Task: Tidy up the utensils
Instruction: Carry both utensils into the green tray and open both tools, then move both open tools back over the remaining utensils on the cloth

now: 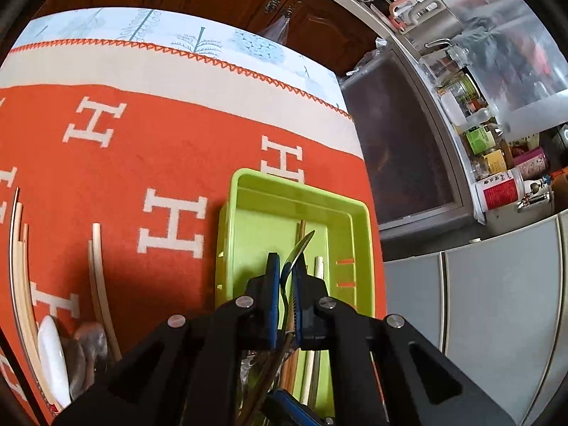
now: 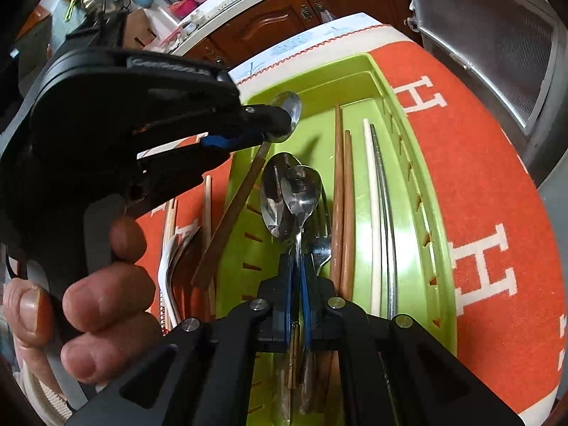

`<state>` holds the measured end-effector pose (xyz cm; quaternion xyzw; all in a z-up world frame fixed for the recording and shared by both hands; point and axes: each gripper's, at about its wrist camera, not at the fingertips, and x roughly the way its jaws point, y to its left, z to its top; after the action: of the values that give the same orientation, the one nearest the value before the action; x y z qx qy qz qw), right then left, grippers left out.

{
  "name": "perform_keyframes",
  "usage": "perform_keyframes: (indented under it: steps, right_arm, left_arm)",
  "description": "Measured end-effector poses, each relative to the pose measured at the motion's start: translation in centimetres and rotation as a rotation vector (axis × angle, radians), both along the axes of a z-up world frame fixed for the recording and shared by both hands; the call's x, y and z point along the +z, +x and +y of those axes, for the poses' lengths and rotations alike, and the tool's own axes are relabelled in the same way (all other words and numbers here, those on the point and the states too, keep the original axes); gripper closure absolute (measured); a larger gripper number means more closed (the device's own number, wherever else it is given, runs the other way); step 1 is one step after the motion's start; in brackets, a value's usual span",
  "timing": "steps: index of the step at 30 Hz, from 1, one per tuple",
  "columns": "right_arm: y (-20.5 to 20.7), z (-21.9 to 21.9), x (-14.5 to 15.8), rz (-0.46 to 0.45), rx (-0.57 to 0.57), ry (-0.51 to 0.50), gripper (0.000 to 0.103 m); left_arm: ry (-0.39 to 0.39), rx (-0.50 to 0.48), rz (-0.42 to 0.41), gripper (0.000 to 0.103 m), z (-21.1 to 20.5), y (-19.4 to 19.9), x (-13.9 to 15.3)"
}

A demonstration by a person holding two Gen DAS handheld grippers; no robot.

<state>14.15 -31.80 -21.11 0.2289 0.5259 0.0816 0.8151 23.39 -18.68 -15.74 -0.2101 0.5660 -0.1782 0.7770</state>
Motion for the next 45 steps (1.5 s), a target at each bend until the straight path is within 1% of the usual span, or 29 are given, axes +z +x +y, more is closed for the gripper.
perform_keyframes:
  steps: [3,4,6,8,9,10,16,20,23,24,25,27,31,32,33,34,36,40,45]
  right_arm:
    - [-0.2,-0.1,0.1,-0.010,0.012,0.019,0.098]
    - [-0.2,-0.1,0.1,-0.016,0.013,0.030,0.097]
    - [-0.2,-0.3,0.3,-0.027,0.014,0.052,0.094]
    - [-0.1,-0.3,0.5,-0.039,0.011,0.055,0.087]
    - [0.0,-0.2,0.6,-0.043,0.009,0.049,0.087]
    - [0.0,-0.4,0.7,-0.046,0.010,0.049,0.086]
    - [-0.2,-0.4,0.7,-0.049,0.022,0.058,0.086]
    - [-0.2,-0.5,1.0,-0.050,0.012,0.039,0.086]
    - [-0.8,-0.6,1.5,-0.044,0.011,0.019,0.085]
    - [-0.9,-0.7,1.6,-0.043,0.011,0.012,0.085]
    - [-1.0,-0.5,1.8,-0.044,0.012,0.008,0.085]
    - [-1.3,-0.5,2.3,-0.046,0.016,0.003,0.085]
    - [-2.5,-0.4,3.6,-0.059,0.027,-0.006,0.085]
    - [-2.7,-0.2,4.0,-0.063,0.030,-0.010,0.085]
    - [-3.0,0.1,4.5,-0.067,0.031,-0.013,0.085]
    - [-3.2,0.4,4.9,-0.072,0.036,-0.013,0.085]
    - [-3.6,1.1,5.8,-0.083,0.050,-0.009,0.085]
    - [-4.3,3.4,7.6,-0.103,0.086,-0.020,0.085]
    - [-4.7,6.7,8.8,-0.103,0.130,-0.025,0.085]
  left_arm:
    - [0.003,0.009,0.001,0.099,0.2,0.0,0.0]
    - [0.010,0.009,-0.003,0.095,0.2,0.0,0.1]
    - [0.010,0.008,-0.010,0.092,0.5,0.0,0.4]
    - [0.021,0.013,-0.021,0.089,0.7,-0.2,0.7]
    - [0.026,0.014,-0.033,0.082,0.9,-0.2,1.1]
    - [0.027,0.014,-0.045,0.080,1.0,-0.3,1.4]
    - [0.041,0.003,-0.073,0.080,2.0,-0.5,2.9]
    - [0.086,-0.012,-0.079,0.079,3.0,-1.1,3.5]
    - [0.141,-0.040,-0.089,0.076,4.1,-2.0,3.9]
    - [0.152,-0.049,-0.093,0.071,4.5,-2.4,4.1]
    - [0.167,-0.060,-0.099,0.064,4.9,-2.8,4.2]
    - [0.207,-0.076,-0.118,0.059,6.0,-3.9,4.6]
    - [0.274,-0.091,-0.138,0.059,8.6,-6.0,5.2]
    - [0.277,-0.093,-0.137,0.058,9.5,-6.5,5.3]
    - [0.276,-0.093,-0.137,0.055,10.5,-7.0,5.4]
    - [0.276,-0.089,-0.137,0.050,11.3,-7.5,5.5]
    - [0.277,-0.070,-0.143,0.047,13.2,-8.4,5.8]
    - [0.282,-0.033,-0.146,0.047,16.9,-9.9,6.1]
    - [0.292,-0.016,-0.156,0.047,19.8,-11.1,6.1]
